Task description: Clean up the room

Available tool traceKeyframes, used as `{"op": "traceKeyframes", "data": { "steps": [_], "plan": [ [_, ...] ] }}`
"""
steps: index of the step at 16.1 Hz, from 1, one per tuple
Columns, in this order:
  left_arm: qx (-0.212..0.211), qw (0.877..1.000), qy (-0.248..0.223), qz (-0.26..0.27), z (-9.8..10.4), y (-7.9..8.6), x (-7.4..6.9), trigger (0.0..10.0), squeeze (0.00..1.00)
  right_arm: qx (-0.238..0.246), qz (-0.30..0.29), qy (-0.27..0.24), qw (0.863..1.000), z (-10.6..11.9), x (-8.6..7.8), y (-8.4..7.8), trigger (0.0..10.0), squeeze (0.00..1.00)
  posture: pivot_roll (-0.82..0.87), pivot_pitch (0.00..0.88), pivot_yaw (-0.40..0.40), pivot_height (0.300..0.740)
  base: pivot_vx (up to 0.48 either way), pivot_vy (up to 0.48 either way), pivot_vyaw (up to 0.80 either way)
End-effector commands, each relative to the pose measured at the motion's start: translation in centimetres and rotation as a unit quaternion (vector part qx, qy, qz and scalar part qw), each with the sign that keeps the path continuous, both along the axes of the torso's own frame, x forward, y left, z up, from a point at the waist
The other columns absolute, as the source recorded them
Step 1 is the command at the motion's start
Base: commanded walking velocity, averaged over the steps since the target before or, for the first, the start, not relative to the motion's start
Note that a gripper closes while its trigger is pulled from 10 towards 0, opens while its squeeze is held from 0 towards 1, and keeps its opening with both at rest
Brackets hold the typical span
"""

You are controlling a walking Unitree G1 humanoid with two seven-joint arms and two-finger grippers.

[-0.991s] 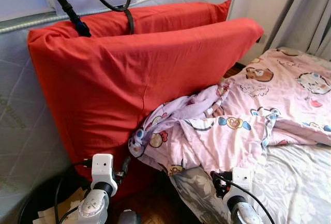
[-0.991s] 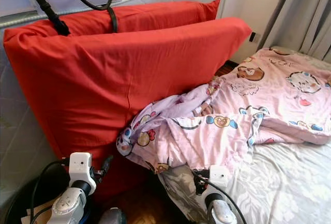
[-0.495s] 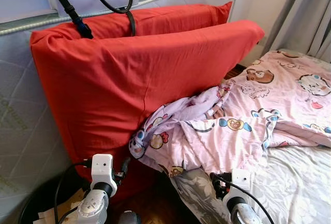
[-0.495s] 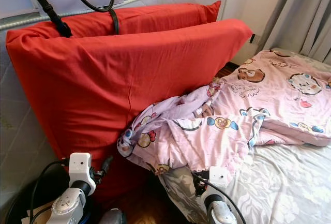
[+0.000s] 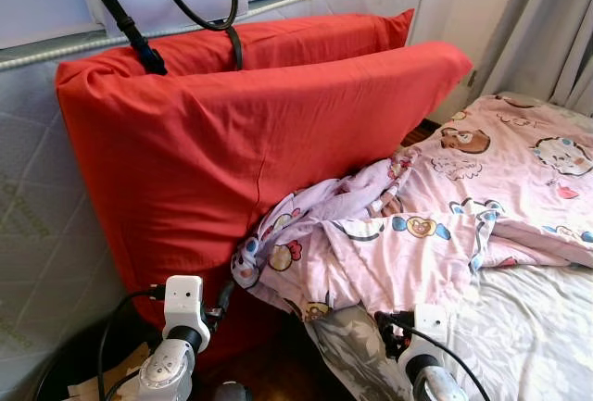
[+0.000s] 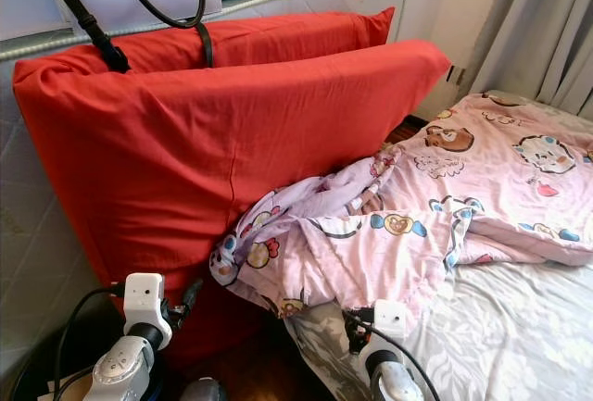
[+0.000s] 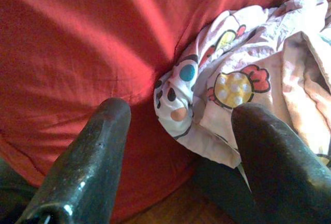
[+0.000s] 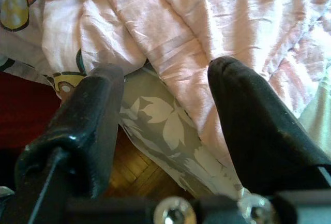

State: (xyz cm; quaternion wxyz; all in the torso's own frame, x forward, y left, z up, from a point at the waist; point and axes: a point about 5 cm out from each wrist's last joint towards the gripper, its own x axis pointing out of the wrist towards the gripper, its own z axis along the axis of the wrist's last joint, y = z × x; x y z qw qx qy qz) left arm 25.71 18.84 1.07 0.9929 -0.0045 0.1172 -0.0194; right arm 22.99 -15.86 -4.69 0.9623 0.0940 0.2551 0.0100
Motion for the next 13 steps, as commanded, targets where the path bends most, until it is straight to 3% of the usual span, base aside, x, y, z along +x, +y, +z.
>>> {"op": "traceKeyframes", "data": {
  "steps": [1, 13],
  "plan": [
    [0.006, 1.0, 0.001, -0.008, 0.1, -0.13, 0.09, 10.0, 0.0, 0.002, 0.002, 0.004, 1.0, -0.07, -0.02, 0.17, 10.0, 0.0, 0.03, 0.0, -0.021, 0.631, 0.33, 0.0, 0.0],
    [0.012, 1.0, 0.002, -0.017, 0.15, -0.28, 0.22, 10.0, 0.0, -0.005, -0.006, 0.029, 1.0, -0.51, -0.33, -0.38, 10.0, 0.0, 0.03, 0.0, -0.02, 0.631, 0.334, 0.0, 0.0]
  ]
}}
